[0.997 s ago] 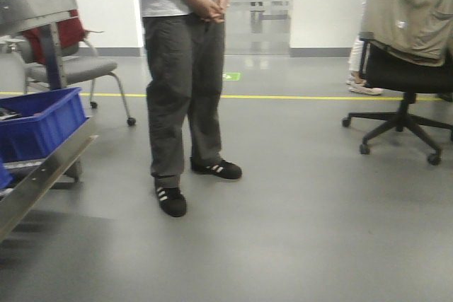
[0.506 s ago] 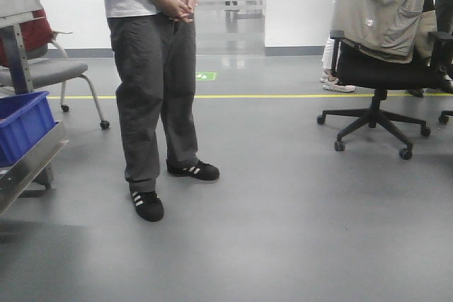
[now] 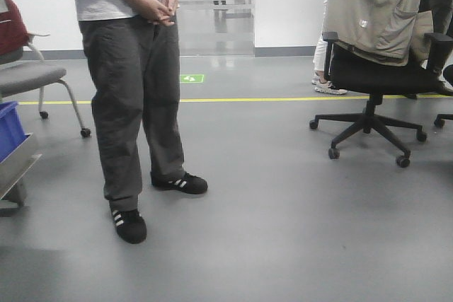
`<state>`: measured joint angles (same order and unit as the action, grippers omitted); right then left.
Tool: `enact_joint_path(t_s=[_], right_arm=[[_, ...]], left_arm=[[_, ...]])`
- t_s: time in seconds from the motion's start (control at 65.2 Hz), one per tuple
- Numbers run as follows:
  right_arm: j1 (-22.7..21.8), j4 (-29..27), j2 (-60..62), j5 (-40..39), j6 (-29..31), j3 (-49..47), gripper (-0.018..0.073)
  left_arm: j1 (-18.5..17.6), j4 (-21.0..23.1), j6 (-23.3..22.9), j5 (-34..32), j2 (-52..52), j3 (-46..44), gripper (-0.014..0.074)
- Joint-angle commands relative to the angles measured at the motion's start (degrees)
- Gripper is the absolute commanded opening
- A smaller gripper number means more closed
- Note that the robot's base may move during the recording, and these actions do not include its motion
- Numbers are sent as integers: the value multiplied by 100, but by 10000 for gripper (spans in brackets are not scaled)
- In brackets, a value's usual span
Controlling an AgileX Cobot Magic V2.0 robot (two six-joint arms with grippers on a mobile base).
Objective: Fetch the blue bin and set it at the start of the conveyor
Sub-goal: 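Hold the teal bin with both grippers while driving away from the shelf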
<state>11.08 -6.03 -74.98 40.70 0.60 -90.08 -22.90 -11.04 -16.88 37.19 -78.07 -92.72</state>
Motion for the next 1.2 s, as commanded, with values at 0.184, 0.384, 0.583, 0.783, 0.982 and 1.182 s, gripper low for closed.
enact_joint_path(t_s=[0.184,0.384,0.583,0.783,0.982,1.182], right_arm=[[2,-78,80,-391,139,-13,-153],[2,-78,80,-391,139,-13,-153],[2,-78,80,-391,139,-13,-153],[2,-78,80,-391,139,-13,-153],[2,-78,80,-391,139,-13,-153],[2,-78,80,-391,139,-13,-153]], left_arm=[[-13,127,10,-366,48,-39,-111],[-13,127,10,-366,48,-39,-111],[-13,127,10,-366,48,-39,-111],[-13,127,10,-366,48,-39,-111],[-13,127,10,-366,48,-39,-111],[-13,127,10,-366,48,-39,-111]])
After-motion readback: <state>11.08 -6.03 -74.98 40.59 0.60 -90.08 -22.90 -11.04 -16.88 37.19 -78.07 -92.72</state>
